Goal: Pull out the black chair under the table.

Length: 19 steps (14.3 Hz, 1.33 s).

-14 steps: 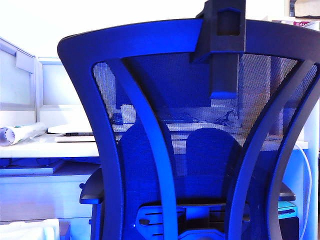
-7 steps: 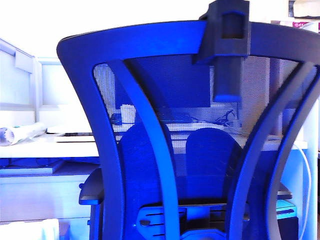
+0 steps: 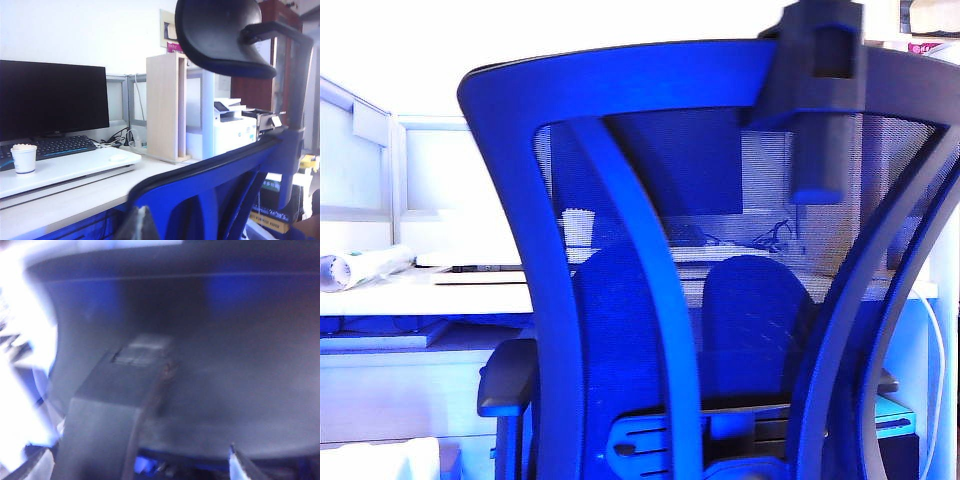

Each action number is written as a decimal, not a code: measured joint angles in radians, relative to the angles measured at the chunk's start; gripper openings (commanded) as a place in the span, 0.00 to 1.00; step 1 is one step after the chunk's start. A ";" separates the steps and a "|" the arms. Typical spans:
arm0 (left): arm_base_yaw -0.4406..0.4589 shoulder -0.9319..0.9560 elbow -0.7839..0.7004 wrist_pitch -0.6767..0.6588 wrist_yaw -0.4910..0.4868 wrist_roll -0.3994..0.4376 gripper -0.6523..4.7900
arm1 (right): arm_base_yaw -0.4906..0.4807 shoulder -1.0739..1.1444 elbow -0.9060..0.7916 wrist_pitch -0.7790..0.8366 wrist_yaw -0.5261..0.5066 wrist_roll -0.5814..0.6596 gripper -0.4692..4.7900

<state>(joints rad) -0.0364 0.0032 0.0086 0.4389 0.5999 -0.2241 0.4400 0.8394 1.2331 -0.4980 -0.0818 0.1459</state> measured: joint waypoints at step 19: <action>0.000 0.000 0.000 -0.287 -0.246 0.228 0.11 | -0.315 -0.539 -0.811 0.134 0.175 -0.050 0.35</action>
<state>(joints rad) -0.0364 0.0032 0.0086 0.1516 0.3538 0.0040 0.1246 0.3000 0.4217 -0.3637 0.0933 0.0959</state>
